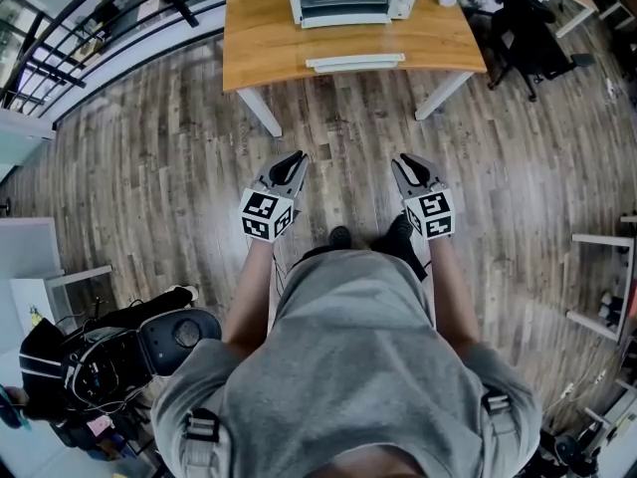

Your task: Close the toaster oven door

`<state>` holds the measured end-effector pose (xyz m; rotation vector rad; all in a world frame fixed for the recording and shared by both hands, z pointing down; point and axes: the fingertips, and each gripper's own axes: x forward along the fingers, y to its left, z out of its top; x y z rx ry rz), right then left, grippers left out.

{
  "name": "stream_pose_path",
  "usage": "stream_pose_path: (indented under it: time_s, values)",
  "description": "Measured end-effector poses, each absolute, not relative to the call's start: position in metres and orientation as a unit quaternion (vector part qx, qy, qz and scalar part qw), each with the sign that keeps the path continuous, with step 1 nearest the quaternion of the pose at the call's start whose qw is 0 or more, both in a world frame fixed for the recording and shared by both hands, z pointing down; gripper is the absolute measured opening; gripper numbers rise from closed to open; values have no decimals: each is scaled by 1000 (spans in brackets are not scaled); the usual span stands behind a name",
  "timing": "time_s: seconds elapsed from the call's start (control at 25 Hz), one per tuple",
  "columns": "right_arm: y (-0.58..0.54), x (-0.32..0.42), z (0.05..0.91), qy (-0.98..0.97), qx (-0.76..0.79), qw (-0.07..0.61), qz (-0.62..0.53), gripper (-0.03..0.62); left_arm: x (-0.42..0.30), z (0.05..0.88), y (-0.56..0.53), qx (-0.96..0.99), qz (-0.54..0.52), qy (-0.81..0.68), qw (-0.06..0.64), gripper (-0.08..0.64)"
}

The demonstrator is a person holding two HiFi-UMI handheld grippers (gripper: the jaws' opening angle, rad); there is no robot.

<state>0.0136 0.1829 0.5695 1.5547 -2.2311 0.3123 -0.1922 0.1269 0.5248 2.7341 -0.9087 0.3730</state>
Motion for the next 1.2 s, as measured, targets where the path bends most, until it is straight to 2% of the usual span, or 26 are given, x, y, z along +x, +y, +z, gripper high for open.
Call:
stream_pose_path:
  time_s: [0.28, 0.56, 0.76, 1.2]
  values:
    - [190, 17, 561, -795, 567, 186, 108, 173, -195, 519, 134, 934, 130, -313, 117, 141]
    - [187, 27, 554, -783, 590, 167, 104, 239, -194, 521, 131, 933, 133, -313, 119, 207]
    - [186, 34, 555, -775, 601, 159, 108, 261, -194, 522, 127, 932, 131, -317, 115, 255]
    - [191, 26, 555, -768, 608, 161, 119, 261, -205, 519, 125, 933, 129, -314, 118, 264]
